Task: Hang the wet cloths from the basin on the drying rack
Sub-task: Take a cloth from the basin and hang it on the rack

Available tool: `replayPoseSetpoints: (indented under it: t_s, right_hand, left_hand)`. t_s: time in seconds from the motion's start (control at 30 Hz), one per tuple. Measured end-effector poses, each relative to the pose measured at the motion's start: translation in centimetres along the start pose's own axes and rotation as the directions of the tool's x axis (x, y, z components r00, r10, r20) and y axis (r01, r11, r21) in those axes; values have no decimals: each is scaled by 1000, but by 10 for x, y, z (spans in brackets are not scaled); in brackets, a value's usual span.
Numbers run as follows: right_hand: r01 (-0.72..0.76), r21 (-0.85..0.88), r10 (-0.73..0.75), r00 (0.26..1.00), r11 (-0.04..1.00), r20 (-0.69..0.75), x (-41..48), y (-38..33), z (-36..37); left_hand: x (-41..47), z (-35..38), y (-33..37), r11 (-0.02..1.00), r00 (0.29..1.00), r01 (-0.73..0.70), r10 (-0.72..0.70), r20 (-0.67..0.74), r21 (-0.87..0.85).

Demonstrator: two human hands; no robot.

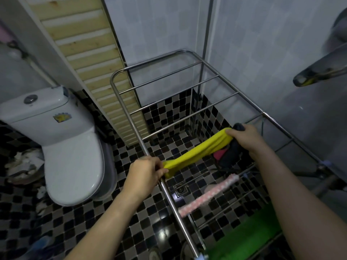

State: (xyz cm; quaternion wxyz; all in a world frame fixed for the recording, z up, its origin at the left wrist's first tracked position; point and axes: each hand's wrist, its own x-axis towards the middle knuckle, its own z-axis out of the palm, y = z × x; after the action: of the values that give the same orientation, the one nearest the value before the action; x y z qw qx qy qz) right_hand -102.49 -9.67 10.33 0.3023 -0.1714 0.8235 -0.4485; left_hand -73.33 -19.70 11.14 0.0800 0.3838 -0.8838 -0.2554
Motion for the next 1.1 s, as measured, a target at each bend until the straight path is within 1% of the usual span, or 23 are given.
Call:
replayPoseSetpoints:
  t_s: [0.07,0.13,0.27,0.37,0.43,0.53,0.63,0.7,0.9,1.0,1.1]
  right_hand:
    - [23,7,-22,997,1000,-68,8,-10,-2]
    - [45,-28,-48,991,999,-127,16,-17,0]
    - [86,-255,-122,984,963,-126,22,-19,4]
    - [62,-404,-126,983,913,-134,24,-20,5]
    - [65,-475,-133,985,877,-111,24,-23,6]
    - [76,-499,-145,984,863,-100,23,-25,6]
    - [83,-504,-167,978,860,-124,21,-20,3]
    - [86,-513,-180,974,854,-137,19,-16,0]
    - [134,-528,-227,967,839,-115,17,-6,-2]
    - [141,-513,-234,964,847,-122,18,0,-1]
    - [142,-462,-229,964,876,-136,18,3,1]
  left_hand:
    - [-5,2,-3,1000,999,-22,21,-48,-17]
    - [-9,2,-8,999,996,-49,48,-70,-12]
    - [-7,5,-15,996,996,-71,74,-56,49]
    - [-3,7,-14,996,997,-62,64,-33,70]
    - [-3,8,-13,997,999,-48,49,-9,64]
    - [-1,10,-10,997,1000,-22,22,8,73]
    - [4,7,-8,999,999,28,-27,-32,44]
    - [7,3,-10,997,998,31,-28,-52,70]
    - [9,-2,-4,994,995,50,-57,77,98]
    - [6,4,0,992,997,57,-62,45,109]
    - [3,10,-1,990,998,69,-69,-1,123]
